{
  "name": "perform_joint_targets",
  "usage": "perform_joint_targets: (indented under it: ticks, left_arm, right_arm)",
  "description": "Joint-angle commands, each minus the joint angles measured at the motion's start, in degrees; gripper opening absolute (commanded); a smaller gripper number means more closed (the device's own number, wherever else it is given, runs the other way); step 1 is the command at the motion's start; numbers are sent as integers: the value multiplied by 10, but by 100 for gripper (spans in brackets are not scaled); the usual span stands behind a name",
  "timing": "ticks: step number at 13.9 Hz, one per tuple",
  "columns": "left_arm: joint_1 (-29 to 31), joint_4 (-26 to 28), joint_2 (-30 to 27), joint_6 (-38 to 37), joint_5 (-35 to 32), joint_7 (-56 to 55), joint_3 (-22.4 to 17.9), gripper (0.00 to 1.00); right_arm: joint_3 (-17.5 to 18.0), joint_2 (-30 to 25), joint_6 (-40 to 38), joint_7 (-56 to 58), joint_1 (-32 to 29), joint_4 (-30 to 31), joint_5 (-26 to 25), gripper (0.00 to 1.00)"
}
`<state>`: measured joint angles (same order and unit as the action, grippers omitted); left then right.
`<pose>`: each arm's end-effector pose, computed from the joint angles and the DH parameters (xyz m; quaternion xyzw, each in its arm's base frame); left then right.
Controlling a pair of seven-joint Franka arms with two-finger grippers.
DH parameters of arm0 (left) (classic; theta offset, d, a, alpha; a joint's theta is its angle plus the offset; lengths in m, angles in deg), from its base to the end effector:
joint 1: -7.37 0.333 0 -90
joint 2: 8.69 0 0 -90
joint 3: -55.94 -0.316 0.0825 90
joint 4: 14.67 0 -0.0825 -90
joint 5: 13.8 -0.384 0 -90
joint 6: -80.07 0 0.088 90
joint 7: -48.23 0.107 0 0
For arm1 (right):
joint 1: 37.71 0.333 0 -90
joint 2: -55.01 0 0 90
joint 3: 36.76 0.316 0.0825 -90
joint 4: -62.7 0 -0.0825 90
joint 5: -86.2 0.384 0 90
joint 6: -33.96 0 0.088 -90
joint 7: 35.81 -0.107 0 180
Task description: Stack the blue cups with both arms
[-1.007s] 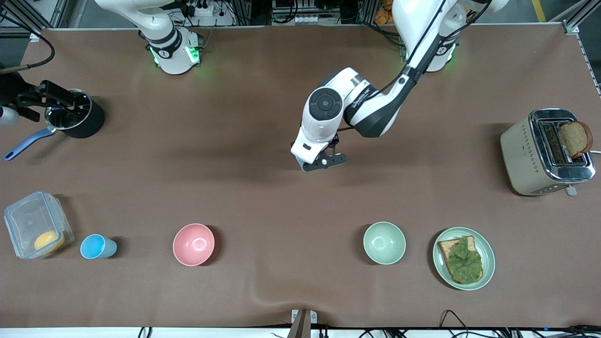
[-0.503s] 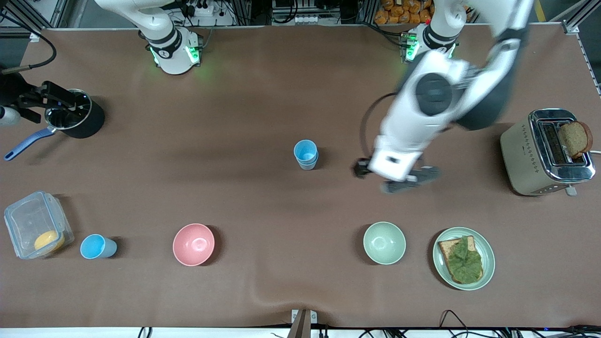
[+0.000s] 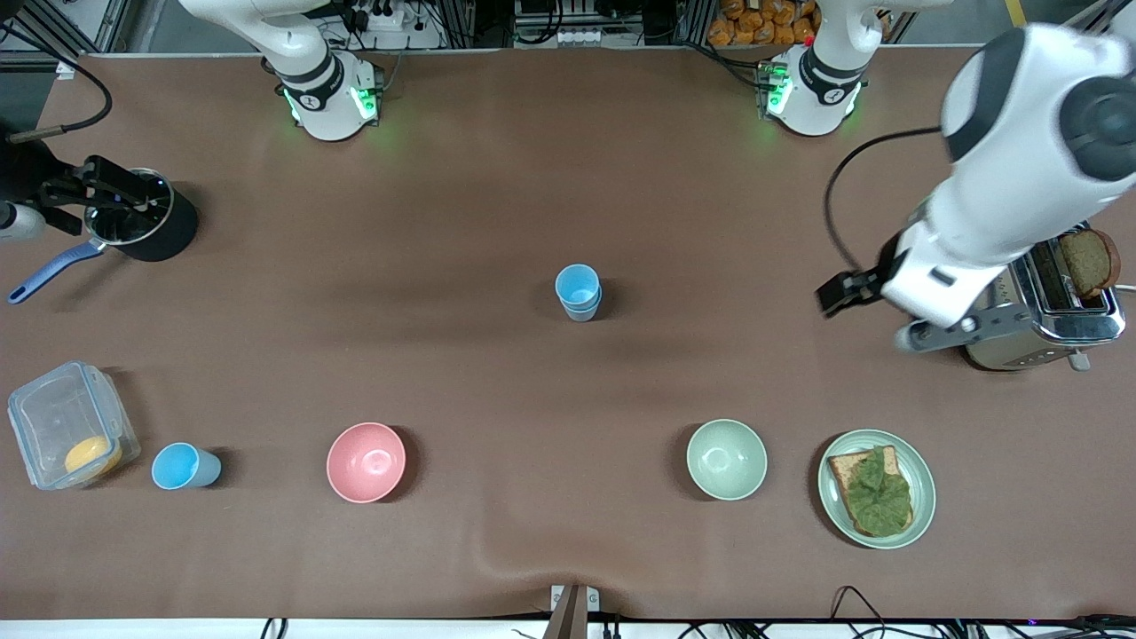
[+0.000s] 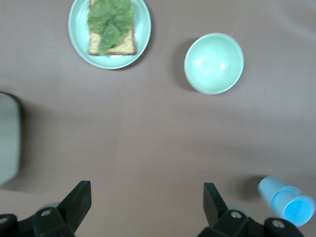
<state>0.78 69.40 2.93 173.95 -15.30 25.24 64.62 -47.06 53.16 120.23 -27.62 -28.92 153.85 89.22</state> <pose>0.6000 -0.1519 0.5614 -0.9976 -0.0675 0.0145 0.0027 0.5375 -0.0099 0.6271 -0.9975 -0.0593 0.0241 0.0314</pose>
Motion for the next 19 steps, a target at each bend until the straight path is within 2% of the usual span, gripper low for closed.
perform_joint_targets:
  ticks: [1,6,9,19]
  left_arm:
    - [15,19,-57,-48,-11,91,-33,100]
    - [-3,13,-68,-102,-4,202,-86,100]
    - [4,12,-92,-109,-1,205,-86,100]
    - [3,-3,-91,-112,15,204,-85,100]
  right_arm:
    - [-1,-10,10,2,8,9,-4,100]
    - [-1,-9,19,2,16,8,-4,100]
    - [-1,-7,19,2,16,7,-4,100]
    - [-1,-5,23,5,11,8,-4,100]
